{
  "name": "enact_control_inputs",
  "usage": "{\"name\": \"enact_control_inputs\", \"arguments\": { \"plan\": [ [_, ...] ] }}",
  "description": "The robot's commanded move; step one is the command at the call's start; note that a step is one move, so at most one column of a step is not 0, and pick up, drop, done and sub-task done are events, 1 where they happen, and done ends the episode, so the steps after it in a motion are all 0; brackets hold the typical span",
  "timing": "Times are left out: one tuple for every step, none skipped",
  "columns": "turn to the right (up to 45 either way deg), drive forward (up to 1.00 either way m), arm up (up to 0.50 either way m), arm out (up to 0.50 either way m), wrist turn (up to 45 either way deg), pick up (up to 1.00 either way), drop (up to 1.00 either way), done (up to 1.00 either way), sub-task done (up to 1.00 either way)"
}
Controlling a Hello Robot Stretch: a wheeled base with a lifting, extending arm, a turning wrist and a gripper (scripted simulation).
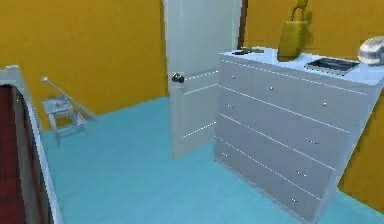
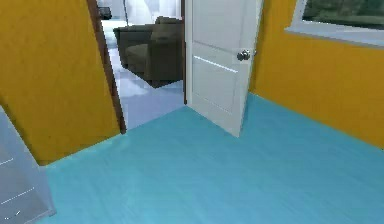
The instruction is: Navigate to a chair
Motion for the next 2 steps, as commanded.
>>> {"name": "enact_control_inputs", "arguments": {
  "plan": [
    [0.0, 0.5, 0.0, 0.0, 0.0, 0.0, 0.0, 0.0, 0.0],
    [-27.0, 0.0, 0.0, 0.0, 0.0, 0.0, 0.0, 0.0, 0.0]
  ]
}}
